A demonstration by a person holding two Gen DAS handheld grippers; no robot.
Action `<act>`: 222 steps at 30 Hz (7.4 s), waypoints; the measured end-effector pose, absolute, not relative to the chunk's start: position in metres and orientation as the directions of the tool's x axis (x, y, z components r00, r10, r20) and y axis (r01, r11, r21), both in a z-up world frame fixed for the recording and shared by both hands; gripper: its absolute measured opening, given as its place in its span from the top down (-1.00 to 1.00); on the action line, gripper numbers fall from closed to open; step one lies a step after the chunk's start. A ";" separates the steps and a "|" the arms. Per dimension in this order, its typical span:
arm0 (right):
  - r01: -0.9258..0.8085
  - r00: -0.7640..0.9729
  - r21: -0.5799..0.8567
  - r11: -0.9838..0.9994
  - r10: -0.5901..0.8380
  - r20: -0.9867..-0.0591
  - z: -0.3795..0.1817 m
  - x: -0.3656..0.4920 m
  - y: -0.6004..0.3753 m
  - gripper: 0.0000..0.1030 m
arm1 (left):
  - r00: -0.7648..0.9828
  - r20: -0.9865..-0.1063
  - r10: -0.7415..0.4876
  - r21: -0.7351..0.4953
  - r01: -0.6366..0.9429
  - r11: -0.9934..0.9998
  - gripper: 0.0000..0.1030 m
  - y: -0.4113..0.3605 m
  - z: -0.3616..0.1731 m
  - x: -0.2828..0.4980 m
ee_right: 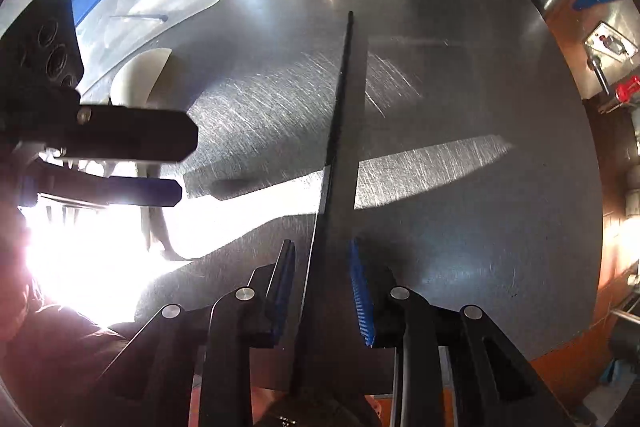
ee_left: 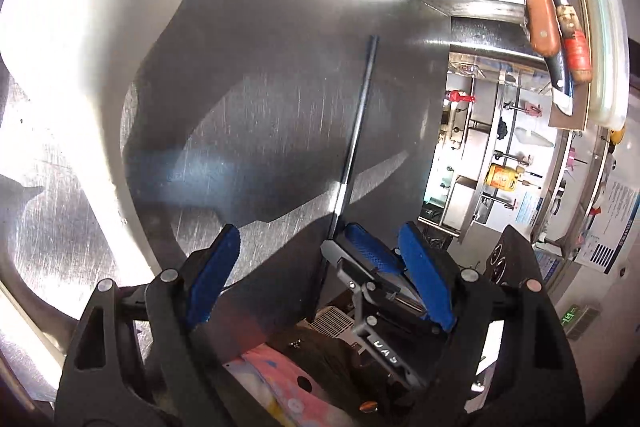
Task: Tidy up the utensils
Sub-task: 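Lift the chopstick, carry it into the bin and open the right gripper, then grasp the handle of a white rice paddle with the right gripper, then lift the rice paddle, carry it over the clear bin and open the right gripper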
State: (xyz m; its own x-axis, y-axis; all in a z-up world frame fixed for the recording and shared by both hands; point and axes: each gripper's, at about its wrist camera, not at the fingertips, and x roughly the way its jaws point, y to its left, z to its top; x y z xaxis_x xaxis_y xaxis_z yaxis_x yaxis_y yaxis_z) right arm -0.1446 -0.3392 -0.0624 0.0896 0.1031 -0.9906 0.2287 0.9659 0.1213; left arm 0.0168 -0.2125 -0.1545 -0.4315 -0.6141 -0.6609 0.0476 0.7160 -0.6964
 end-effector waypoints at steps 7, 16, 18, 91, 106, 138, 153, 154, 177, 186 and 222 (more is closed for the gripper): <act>0.033 0.078 -0.002 0.999 -0.005 -0.997 -0.058 -0.159 -0.305 0.84 | -0.445 -0.647 -0.619 -0.698 0.018 0.716 -0.50 -0.221 -0.161 0.019; 0.120 0.074 0.347 0.930 0.340 -0.937 -0.054 -0.172 -0.327 0.87 | -0.460 -0.627 -0.629 -0.701 -0.018 0.713 -0.50 -0.223 -0.165 0.018; 0.132 0.088 0.427 0.895 0.418 -0.904 -0.049 -0.175 -0.332 0.87 | -0.461 -0.628 -0.627 -0.700 -0.018 0.714 -0.50 -0.223 -0.165 0.018; -0.148 -0.043 0.297 0.943 0.294 -0.955 -0.060 -0.047 -0.263 0.06 | 0.108 -0.679 -0.726 -0.709 0.158 0.687 -0.55 -0.033 -0.018 0.089; -0.061 -0.027 0.284 0.957 0.283 -0.959 -0.069 -0.091 -0.275 0.92 | -0.157 -0.618 -0.770 -0.779 -0.007 0.627 -0.55 -0.080 -0.112 0.059; -0.074 -0.009 0.383 0.921 0.383 -0.924 -0.076 -0.101 -0.297 0.68 | -0.163 -0.686 -0.709 -0.706 -0.086 0.703 -0.56 -0.117 -0.148 0.044; -0.105 -0.010 0.416 0.903 0.418 -0.909 -0.084 -0.105 -0.286 0.62 | -0.154 -0.746 -0.648 -0.650 -0.045 0.759 0.52 -0.143 -0.152 0.032; -0.101 -0.012 0.424 0.900 0.425 -0.905 -0.084 -0.104 -0.288 0.59 | -0.157 -0.743 -0.651 -0.653 -0.043 0.756 0.55 -0.144 -0.152 0.032; -0.145 0.168 0.283 0.948 0.306 -0.937 -0.035 -0.089 -0.283 0.81 | -0.164 -0.674 -0.720 -0.731 0.005 0.683 0.80 -0.148 -0.115 0.034; -0.185 0.248 0.280 0.942 0.321 -0.914 0.032 -0.070 -0.313 0.83 | -0.090 -0.613 -0.785 -0.790 0.096 0.606 0.82 -0.147 -0.061 0.045; -0.405 -0.005 0.093 0.909 0.100 -0.995 -0.039 0.211 -0.233 0.89 | 0.084 -0.738 -0.669 -0.674 -0.052 0.737 0.82 -0.066 -0.060 0.265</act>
